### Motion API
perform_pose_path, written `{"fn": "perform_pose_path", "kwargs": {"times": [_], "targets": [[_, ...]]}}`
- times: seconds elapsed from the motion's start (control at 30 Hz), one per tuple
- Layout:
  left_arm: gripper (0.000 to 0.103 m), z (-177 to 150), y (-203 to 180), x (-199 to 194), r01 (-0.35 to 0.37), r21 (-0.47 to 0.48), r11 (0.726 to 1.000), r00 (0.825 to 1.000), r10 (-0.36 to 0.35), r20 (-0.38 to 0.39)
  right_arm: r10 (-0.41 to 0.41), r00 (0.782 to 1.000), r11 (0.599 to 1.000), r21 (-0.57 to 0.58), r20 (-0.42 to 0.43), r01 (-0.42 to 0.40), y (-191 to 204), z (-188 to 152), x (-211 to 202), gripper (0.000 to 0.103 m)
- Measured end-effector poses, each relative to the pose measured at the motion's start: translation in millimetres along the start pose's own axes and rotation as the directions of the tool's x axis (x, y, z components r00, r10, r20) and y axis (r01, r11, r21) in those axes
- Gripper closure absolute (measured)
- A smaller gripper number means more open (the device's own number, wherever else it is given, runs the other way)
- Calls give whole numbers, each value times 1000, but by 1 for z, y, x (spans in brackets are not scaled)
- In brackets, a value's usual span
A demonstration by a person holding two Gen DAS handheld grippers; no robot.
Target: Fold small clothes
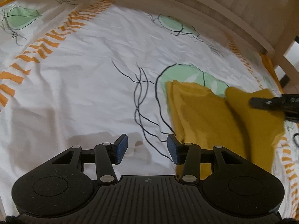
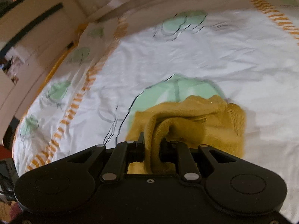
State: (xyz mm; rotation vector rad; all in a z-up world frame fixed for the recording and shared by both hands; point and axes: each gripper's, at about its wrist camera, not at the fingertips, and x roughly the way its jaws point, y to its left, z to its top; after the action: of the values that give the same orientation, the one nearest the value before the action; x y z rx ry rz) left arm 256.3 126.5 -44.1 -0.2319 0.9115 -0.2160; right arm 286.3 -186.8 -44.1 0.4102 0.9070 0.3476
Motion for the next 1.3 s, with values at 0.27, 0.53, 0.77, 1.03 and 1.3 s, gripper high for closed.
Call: {"fn": "perform_pose_path", "kwargs": {"times": [0.27,0.53,0.77,1.03,1.3], "targets": [[58,1,8,-1,-10,-22,1000,1000,10,5,-110,992,990,-91,-55,104,39,-20,50,79],[58,1,14,-2,-25,-58,998,999,26,20,7,997,1000,-16,-74,-8,47,-27,66,48],[58,0,12,0,-17,-48,999,1000,17,12,175,984,983,49,20,-176,41,-14,31,47],[58,-1,11,1,-2,-48,999,1000,3,3,111,991,994,-29,72,-109,16,-29,-15,38],[58,-3,7,4,30,-37,999,999,-31,-17,38,999,934,-357,32,-24,43,-96,-20,38]]}}
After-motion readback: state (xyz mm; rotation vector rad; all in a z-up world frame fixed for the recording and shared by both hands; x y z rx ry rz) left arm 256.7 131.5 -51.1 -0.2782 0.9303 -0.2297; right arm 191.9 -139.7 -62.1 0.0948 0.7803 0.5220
